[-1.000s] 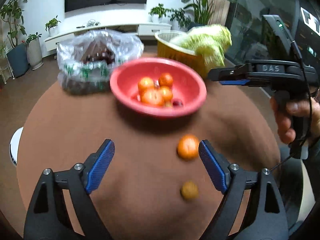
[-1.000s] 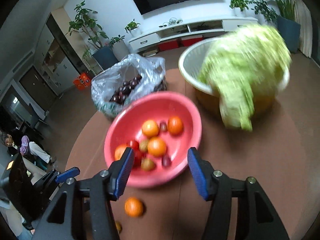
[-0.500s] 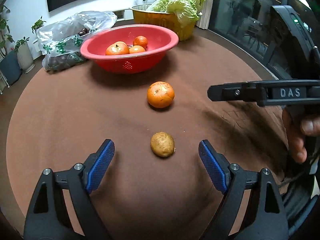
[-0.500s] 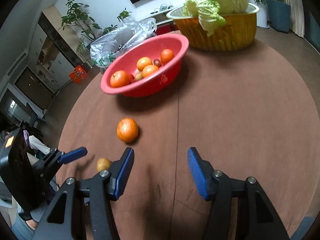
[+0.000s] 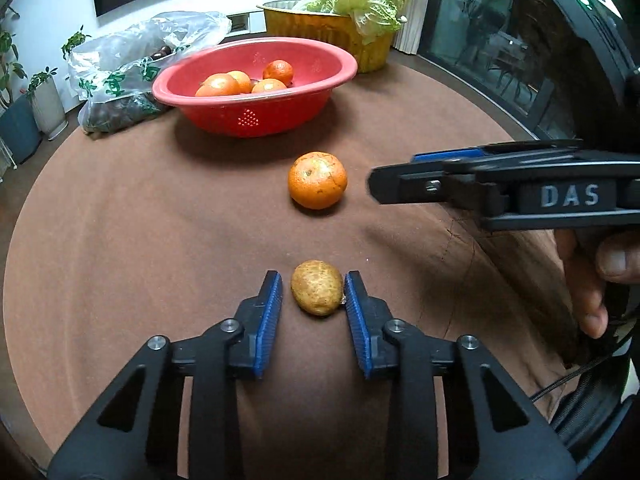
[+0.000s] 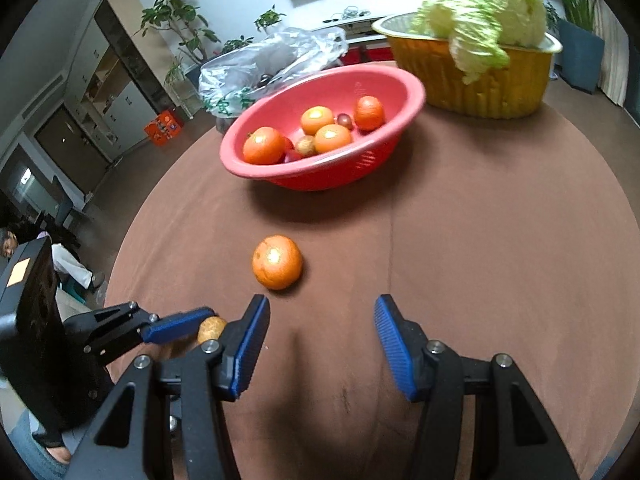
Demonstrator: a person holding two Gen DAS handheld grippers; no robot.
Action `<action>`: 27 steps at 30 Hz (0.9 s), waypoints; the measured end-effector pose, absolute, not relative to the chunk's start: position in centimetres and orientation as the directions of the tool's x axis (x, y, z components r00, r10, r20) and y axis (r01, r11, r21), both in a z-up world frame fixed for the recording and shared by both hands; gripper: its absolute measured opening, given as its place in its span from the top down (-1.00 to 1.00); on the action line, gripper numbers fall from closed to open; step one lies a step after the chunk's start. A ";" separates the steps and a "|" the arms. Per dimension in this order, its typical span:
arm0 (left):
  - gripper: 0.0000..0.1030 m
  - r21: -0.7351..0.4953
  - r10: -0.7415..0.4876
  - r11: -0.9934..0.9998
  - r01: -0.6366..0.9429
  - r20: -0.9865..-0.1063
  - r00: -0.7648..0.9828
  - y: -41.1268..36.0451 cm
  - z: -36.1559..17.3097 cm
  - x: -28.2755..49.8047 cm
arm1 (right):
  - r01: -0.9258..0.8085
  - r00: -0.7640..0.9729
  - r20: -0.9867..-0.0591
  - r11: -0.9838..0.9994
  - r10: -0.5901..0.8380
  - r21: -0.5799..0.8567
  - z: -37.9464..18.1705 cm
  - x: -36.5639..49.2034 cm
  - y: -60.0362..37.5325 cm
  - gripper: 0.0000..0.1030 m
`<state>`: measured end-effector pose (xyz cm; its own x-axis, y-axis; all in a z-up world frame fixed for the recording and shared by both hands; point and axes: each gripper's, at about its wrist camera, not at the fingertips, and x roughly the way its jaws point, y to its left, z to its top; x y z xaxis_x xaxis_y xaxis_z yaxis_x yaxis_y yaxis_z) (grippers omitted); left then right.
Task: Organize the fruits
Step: 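Grasp a small potato with the left tool while the right tool grasps an orange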
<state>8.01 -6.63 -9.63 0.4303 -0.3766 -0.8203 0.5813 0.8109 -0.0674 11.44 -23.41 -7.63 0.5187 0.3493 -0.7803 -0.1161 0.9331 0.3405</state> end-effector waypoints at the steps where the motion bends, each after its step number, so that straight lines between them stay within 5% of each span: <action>1: 0.51 -0.074 -0.381 0.811 0.580 -0.819 0.428 -6.6 -9.6 8.0 | -0.129 0.514 -0.783 0.934 0.350 0.333 -7.7 11.7 -23.0 -0.14; 13: 0.51 -0.128 -0.397 0.849 0.513 -0.795 0.458 -3.6 -8.2 7.9 | -0.215 0.483 -0.825 0.953 0.293 0.212 -8.7 14.6 -18.9 -0.12; 18: 0.51 -0.132 -0.393 0.857 0.498 -0.793 0.466 -3.0 -8.0 8.0 | -0.250 0.482 -0.843 0.959 0.240 0.130 -8.7 14.6 -17.6 0.19; 27: 0.51 -0.128 -0.378 0.867 0.482 -0.799 0.468 -2.6 -8.2 8.1 | -0.251 0.481 -0.843 0.959 0.242 0.132 -8.6 14.6 -17.8 0.27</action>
